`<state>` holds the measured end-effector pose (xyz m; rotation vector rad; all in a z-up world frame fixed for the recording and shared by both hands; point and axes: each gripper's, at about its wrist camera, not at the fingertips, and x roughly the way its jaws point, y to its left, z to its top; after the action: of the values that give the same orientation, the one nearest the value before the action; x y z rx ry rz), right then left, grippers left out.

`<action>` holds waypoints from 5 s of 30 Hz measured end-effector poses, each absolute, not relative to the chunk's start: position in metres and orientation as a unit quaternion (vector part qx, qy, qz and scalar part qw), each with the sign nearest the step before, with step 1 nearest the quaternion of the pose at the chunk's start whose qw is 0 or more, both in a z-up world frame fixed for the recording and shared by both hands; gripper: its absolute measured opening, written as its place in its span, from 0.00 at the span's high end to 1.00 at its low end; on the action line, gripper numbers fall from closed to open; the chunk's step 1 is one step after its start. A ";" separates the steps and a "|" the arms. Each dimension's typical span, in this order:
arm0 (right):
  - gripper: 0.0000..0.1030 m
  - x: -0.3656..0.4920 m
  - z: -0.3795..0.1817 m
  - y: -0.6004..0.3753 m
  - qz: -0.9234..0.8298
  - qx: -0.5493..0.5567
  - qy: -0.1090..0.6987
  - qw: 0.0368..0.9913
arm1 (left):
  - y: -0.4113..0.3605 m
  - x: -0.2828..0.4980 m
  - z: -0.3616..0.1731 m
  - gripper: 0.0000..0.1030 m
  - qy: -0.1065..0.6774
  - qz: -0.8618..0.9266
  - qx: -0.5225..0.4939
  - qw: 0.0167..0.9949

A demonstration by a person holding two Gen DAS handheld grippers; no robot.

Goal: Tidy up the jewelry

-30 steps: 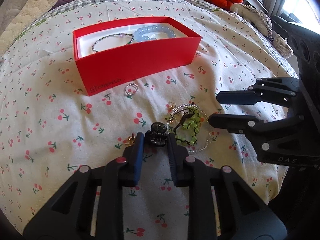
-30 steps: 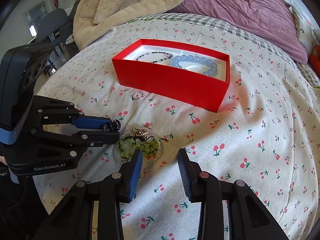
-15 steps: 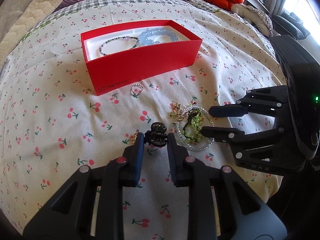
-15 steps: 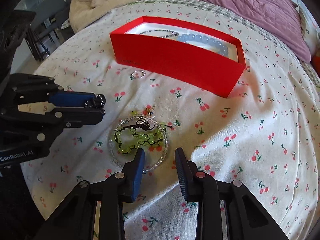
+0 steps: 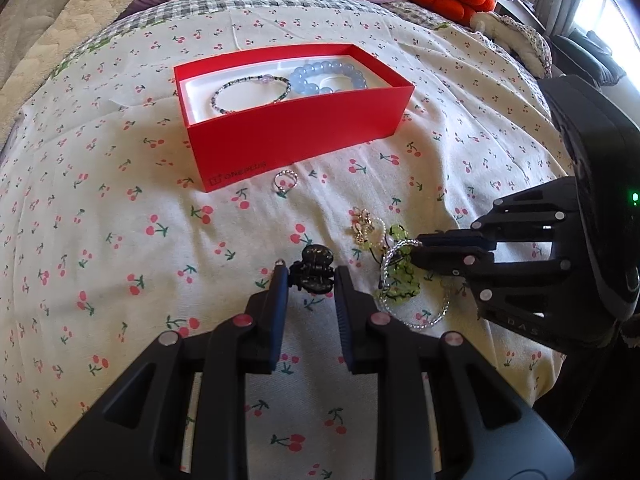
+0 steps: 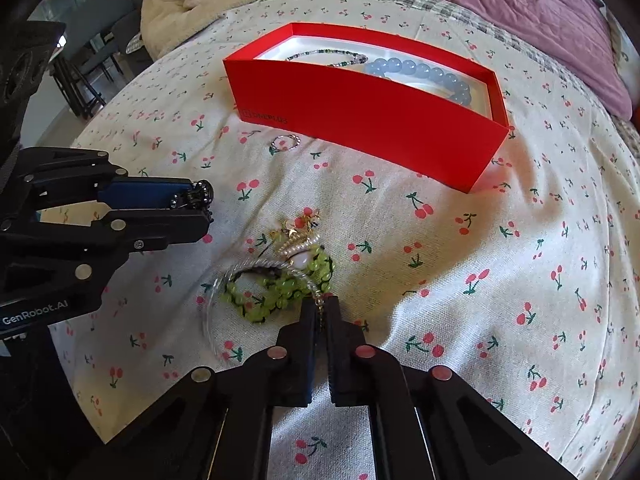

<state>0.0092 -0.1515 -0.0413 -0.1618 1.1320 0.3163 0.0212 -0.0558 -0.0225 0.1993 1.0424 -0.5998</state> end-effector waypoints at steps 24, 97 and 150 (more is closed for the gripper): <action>0.96 0.004 0.056 -0.161 0.138 -0.038 0.425 0.894 | -0.038 0.036 0.034 0.76 0.449 -0.277 0.040 0.849; 0.95 0.137 0.017 -0.210 0.020 0.055 0.470 0.881 | -0.060 0.136 0.009 0.75 0.468 -0.227 0.015 0.854; 0.29 -0.005 -0.019 -0.151 0.164 -0.076 0.489 0.853 | -0.046 0.026 -0.041 0.68 0.495 -0.303 0.111 0.807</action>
<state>-0.0049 -0.1505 -0.0186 -0.1591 1.0285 0.3456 0.0261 -0.0456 -0.0414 0.2385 1.0588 -0.6493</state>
